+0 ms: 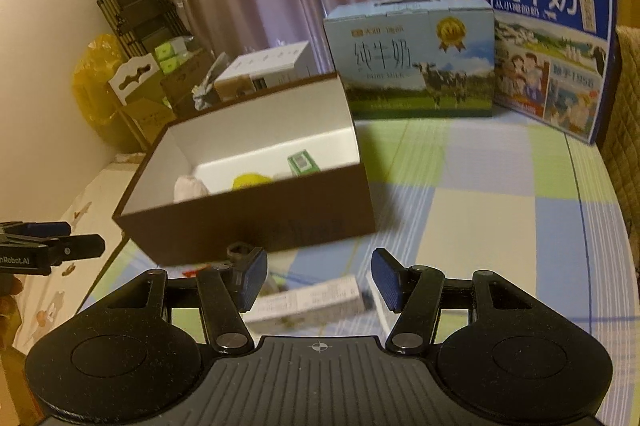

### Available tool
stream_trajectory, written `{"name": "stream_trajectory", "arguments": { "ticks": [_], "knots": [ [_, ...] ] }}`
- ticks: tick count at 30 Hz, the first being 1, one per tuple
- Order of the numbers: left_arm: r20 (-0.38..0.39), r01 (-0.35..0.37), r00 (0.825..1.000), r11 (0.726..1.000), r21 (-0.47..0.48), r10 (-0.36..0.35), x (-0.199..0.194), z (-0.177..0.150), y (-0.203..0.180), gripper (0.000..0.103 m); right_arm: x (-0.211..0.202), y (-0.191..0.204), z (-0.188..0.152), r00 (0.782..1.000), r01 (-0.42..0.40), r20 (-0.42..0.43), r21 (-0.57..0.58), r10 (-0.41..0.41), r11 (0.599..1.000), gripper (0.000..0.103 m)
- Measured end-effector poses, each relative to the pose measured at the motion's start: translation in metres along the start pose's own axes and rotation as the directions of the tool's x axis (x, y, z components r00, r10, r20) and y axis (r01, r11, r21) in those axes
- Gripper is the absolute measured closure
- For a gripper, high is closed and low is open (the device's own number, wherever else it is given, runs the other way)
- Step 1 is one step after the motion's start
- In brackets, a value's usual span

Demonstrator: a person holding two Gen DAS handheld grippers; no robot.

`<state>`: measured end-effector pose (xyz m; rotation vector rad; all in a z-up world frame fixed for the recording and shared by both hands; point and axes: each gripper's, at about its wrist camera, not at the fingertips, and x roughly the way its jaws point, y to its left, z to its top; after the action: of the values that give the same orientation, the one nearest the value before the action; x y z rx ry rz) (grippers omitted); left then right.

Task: Organize objects
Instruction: 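Withdraw both tools from the box toward the items on the table, then close the right tool on the white squeeze tube while the left tool approaches the red candy packet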

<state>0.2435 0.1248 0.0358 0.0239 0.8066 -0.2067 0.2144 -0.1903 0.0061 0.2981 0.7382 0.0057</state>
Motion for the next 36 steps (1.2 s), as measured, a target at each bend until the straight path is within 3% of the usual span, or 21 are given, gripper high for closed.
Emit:
{"name": "stream_trajectory", "arguments": {
  "ticks": [13,27,36],
  "knots": [
    [-0.088,0.03,0.996,1.0,0.011,-0.028,0.009,-0.029,-0.016,0.001,0.007,-0.002,-0.035,0.996,0.021,-0.092,0.01,-0.02,1.0,0.048],
    [-0.149,0.035,0.988,0.999,0.003,-0.034,0.029,-0.045,-0.016,0.005,0.04,-0.026,-0.06,0.974,0.16,-0.149,-0.064,-0.168,0.985,0.048],
    [-0.165,0.017,0.986,1.0,-0.004,-0.017,0.041,-0.048,-0.012,0.005,0.064,-0.046,-0.062,0.965,0.171,-0.186,-0.081,-0.183,0.982,0.048]
  ]
}}
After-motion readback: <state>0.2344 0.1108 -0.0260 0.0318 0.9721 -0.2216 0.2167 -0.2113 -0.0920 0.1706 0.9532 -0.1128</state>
